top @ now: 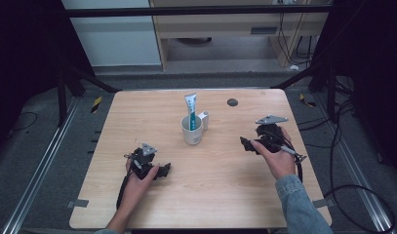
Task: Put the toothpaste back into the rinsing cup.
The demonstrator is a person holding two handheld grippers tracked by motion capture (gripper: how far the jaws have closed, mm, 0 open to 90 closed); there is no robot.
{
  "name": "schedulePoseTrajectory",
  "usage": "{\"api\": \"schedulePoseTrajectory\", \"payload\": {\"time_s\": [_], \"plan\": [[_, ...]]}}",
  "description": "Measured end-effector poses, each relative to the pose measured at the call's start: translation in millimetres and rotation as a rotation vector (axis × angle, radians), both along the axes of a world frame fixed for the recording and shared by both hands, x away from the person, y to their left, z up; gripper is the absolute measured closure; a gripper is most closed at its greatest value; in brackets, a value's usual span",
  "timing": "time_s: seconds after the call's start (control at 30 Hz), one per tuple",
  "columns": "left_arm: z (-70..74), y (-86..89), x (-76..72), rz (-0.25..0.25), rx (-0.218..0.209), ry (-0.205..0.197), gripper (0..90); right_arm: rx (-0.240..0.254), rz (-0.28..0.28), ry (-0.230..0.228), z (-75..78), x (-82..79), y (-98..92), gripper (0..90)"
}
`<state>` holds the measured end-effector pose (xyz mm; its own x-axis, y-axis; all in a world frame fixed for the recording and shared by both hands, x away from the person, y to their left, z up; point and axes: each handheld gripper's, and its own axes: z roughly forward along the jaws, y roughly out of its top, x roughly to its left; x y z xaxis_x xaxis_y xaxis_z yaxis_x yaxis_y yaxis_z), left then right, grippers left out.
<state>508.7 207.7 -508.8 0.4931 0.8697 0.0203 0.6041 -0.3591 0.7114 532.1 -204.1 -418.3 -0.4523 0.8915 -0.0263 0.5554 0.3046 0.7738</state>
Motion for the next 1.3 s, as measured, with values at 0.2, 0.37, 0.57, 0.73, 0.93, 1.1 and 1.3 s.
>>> {"api": "schedulePoseTrajectory", "payload": {"time_s": [0.2, 0.37, 0.57, 0.73, 0.93, 1.1, 1.3], "plan": [[0.0, 0.0, 0.0, 0.000, 0.000, 0.000, 0.0, 0.007, -0.002, 0.060, -23.9, 5.2, -4.2, 9.7], [0.0, 0.0, 0.0, 0.000, 0.000, 0.000, 0.0, 0.026, -0.021, 0.105, -43.4, 11.4, -8.2, 12.8], [0.0, 0.0, 0.0, 0.001, 0.000, 0.000, 0.0, 0.055, -0.050, 0.127, -55.8, 19.1, -12.1, 12.0], [0.0, 0.0, 0.1, -0.001, 0.000, 0.000, 0.0, 0.075, -0.067, 0.143, -69.0, 23.3, -11.8, 10.8], [0.0, 0.0, 0.0, 0.000, 0.000, 0.000, 0.0, 0.076, -0.094, 0.159, -79.7, 26.8, -8.0, 9.3], [0.0, -0.1, -0.1, 0.001, 0.000, 0.000, 0.0, 0.015, -0.129, 0.075, -91.1, 22.1, -2.5, 7.0], [-0.2, -0.2, -0.4, 0.003, -0.002, -0.001, 0.0, -0.002, -0.216, 0.065, -92.6, 20.0, 4.0, 3.8]]}}
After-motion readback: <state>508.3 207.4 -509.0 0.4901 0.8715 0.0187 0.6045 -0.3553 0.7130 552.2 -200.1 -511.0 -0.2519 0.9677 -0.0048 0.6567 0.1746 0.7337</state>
